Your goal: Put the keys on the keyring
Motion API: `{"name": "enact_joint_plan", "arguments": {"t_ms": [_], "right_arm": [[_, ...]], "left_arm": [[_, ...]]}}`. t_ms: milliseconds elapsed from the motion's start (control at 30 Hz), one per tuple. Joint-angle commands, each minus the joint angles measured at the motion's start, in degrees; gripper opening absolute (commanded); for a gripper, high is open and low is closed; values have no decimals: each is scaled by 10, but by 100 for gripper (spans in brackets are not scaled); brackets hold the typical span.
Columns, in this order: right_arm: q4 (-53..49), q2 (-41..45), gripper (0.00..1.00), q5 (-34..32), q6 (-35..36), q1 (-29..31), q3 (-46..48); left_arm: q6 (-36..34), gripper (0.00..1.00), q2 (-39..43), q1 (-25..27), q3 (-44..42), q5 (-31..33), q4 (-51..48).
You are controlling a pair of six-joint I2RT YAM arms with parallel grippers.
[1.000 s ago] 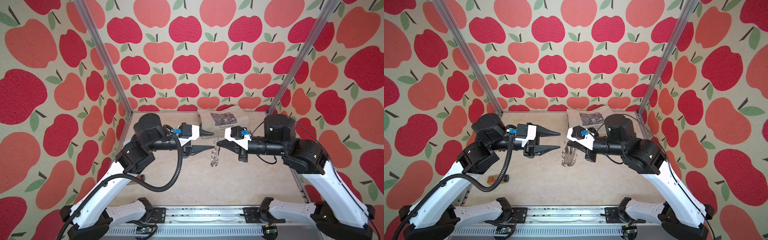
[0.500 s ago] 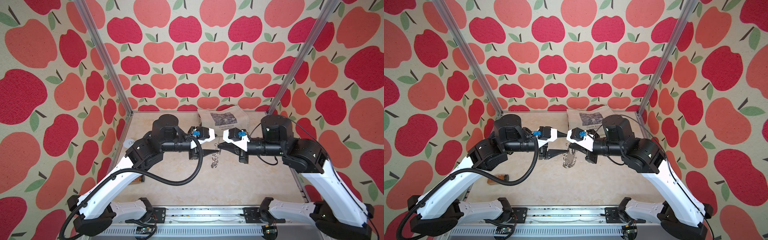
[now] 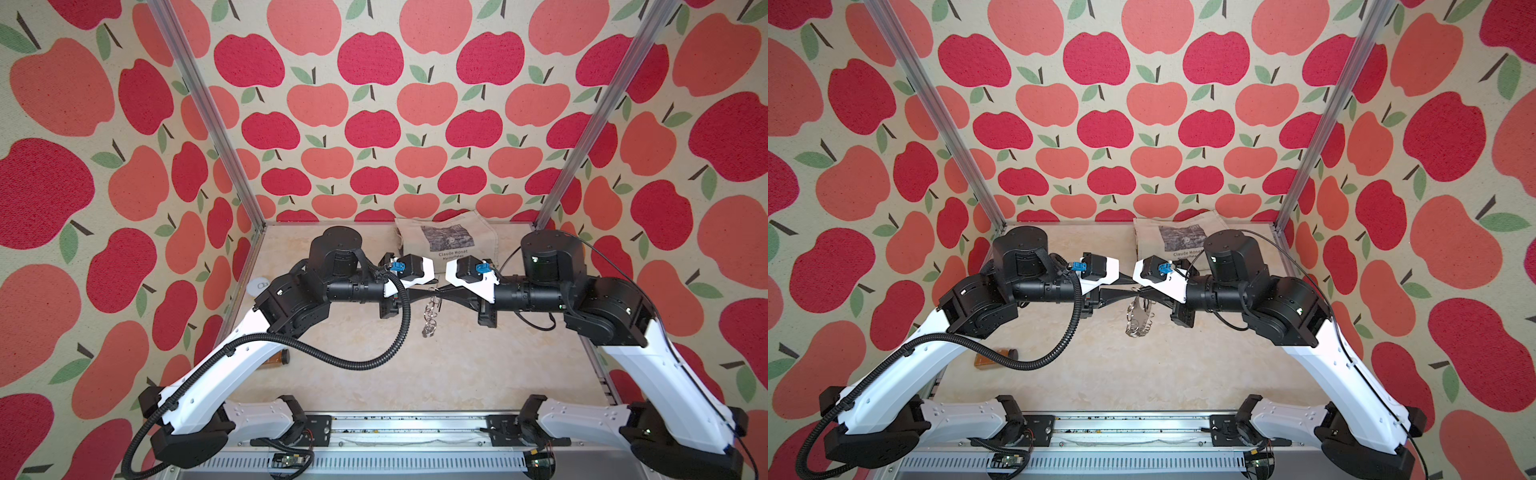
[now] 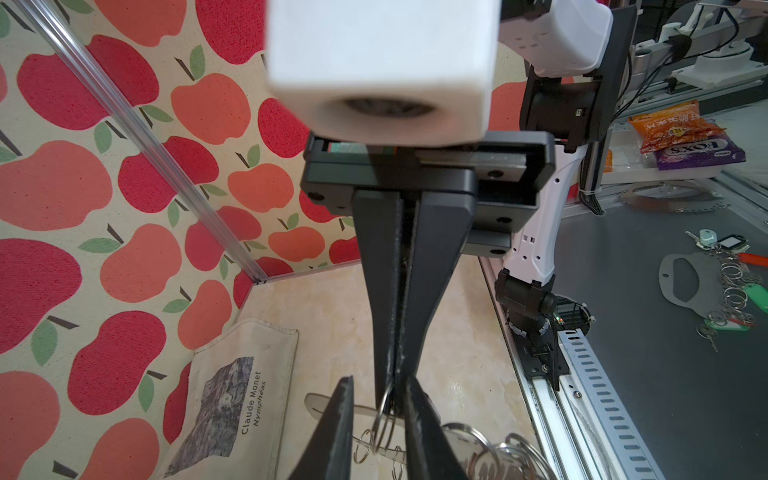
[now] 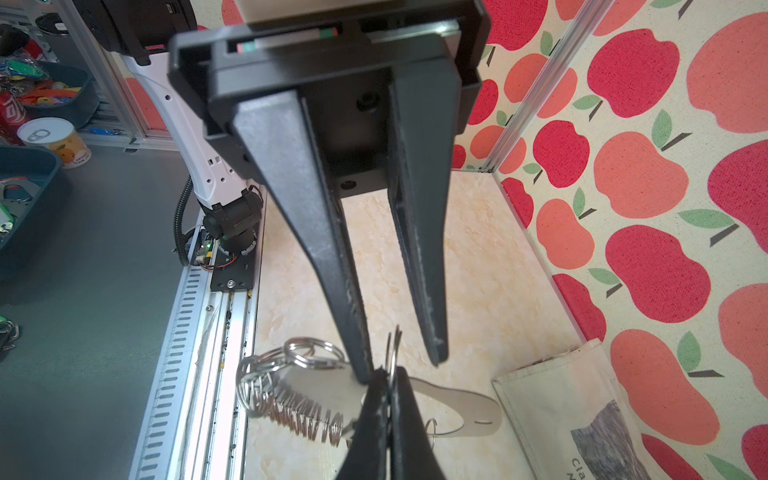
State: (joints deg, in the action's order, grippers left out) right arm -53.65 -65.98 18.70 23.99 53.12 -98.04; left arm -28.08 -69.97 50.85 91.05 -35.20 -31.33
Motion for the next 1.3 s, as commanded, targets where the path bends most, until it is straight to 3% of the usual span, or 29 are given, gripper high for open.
{"name": "enact_joint_plan", "arguments": {"t_ms": [0,300,867,1033,1267], "right_arm": [[9,4,0,5,9,-1,-10],[11,7,0,7,10,-1,-8],[12,6,0,18,8,-1,-9],[15,5,0,20,7,-1,-9],[14,4,0,24,7,0,-9]], "left_arm": [[-6,23,-6,3,19,-16,-28],[-13,14,-9,2,26,-22,-39],[-18,11,-15,5,28,-22,-47],[-20,0,-16,5,26,-23,-47],[-21,0,-13,6,20,-25,-38]]}}
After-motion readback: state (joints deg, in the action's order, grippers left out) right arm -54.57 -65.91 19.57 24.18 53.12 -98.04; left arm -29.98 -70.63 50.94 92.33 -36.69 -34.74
